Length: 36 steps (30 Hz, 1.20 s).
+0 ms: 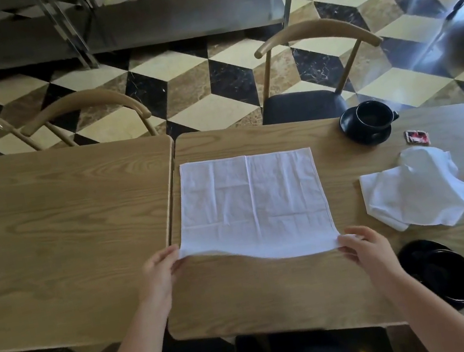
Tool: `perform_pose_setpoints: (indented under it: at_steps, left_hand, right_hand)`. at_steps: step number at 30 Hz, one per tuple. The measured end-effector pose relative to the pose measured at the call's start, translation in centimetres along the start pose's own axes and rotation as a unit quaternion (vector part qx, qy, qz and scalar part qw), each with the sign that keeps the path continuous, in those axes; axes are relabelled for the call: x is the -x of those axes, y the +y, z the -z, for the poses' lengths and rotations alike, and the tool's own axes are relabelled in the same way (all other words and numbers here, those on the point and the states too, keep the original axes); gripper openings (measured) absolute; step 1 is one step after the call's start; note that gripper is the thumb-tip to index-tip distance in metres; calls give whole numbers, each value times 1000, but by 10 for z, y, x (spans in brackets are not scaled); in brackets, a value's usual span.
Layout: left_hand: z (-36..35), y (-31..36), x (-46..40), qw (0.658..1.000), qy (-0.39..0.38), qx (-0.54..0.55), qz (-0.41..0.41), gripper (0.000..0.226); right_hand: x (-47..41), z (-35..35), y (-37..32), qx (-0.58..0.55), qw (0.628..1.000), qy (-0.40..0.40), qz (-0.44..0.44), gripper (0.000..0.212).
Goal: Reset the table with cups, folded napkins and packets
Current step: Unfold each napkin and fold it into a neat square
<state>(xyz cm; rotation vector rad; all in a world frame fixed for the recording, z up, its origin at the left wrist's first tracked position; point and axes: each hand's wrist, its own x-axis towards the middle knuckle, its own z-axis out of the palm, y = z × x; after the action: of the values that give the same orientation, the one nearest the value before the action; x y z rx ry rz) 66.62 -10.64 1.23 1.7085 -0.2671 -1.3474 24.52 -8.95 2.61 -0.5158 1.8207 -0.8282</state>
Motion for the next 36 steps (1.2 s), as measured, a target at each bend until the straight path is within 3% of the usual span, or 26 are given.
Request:
perform_pose_setpoints:
  at_steps: [2, 5, 8, 10, 11, 16, 18, 23, 30, 36]
  left_hand:
    - [-8, 19, -8, 1000, -28, 10, -10, 21]
    - [-21, 43, -18, 997, -50, -37, -35, 34]
    - [-37, 62, -35, 994, -18, -87, -64, 21]
    - [-50, 73, -51, 991, 6, -113, -78, 9]
    - [-57, 77, -61, 986, 15, -138, -88, 9]
    - [-86, 88, -111, 974, 17, -205, -92, 5]
    - [-96, 89, -129, 972, 11, -222, -80, 4]
    - [-116, 92, -169, 969, 22, -240, -54, 8]
    - [-138, 92, -207, 955, 34, -289, -48, 22]
    - [-147, 92, -231, 930, 58, -359, -59, 16]
  right_hand:
    - [-14, 4, -21, -10, 1000, -25, 13, 24]
    - [-35, 6, -53, -2, 997, -72, 25, 29]
    - [-63, 5, -77, 19, 994, -101, 35, 24]
    - [-86, 1, -91, 52, 994, -90, 44, 8]
    - [-97, -2, -97, 83, 992, -76, 53, 11]
    - [-150, -17, -115, 171, 983, -33, 60, 48]
    - [-166, -26, -118, 181, 982, -29, 51, 53]
    - [-207, -51, -123, 182, 982, -44, 31, 50]
    - [-243, -73, -138, 252, 966, -4, 58, 40]
    - [-263, -79, -142, 294, 953, 9, 73, 31]
